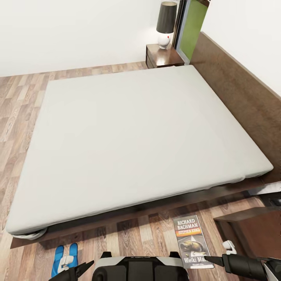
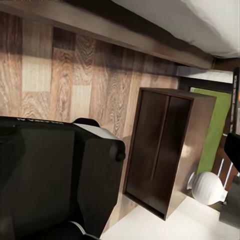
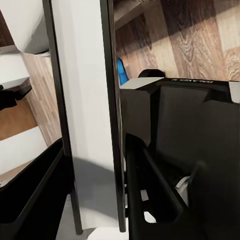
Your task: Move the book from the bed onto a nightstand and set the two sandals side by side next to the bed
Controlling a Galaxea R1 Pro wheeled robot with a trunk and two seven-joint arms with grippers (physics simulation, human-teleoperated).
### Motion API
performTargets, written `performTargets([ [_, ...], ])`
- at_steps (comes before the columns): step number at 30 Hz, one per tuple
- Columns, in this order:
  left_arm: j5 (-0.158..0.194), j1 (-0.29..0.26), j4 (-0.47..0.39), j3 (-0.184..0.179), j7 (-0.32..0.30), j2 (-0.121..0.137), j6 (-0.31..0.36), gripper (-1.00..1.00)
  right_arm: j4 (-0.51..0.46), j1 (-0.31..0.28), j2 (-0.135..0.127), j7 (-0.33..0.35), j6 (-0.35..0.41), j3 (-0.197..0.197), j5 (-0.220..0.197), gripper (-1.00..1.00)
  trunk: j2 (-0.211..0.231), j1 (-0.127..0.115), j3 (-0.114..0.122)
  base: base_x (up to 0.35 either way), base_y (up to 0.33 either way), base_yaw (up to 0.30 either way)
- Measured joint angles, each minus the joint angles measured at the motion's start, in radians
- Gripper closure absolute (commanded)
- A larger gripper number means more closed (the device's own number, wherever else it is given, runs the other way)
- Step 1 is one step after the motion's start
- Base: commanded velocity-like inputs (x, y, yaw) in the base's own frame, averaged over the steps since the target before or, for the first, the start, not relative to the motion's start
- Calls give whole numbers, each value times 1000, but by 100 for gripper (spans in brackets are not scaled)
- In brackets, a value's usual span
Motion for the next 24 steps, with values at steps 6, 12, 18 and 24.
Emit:
performTargets([
  [6, 0, 0, 0, 0, 0, 0, 0, -100, 0, 0, 0, 0, 0, 0, 0, 100, 14, -8, 15, 0, 0, -79],
  [12, 0, 0, 0, 0, 0, 0, 0, -100, 0, 0, 0, 0, 0, 0, 0, 100, 14, -8, 25, 0, 0, -81],
  [18, 0, 0, 0, 0, 0, 0, 0, -100, 0, 0, 0, 0, 0, 0, 0, 100, 14, -8, 34, 0, 0, -81],
  [24, 1, 0, 0, 0, 0, 0, 0, -100, 0, 0, -2, 0, -1, 0, -1, 100, 14, -8, 44, 0, 0, -80],
])
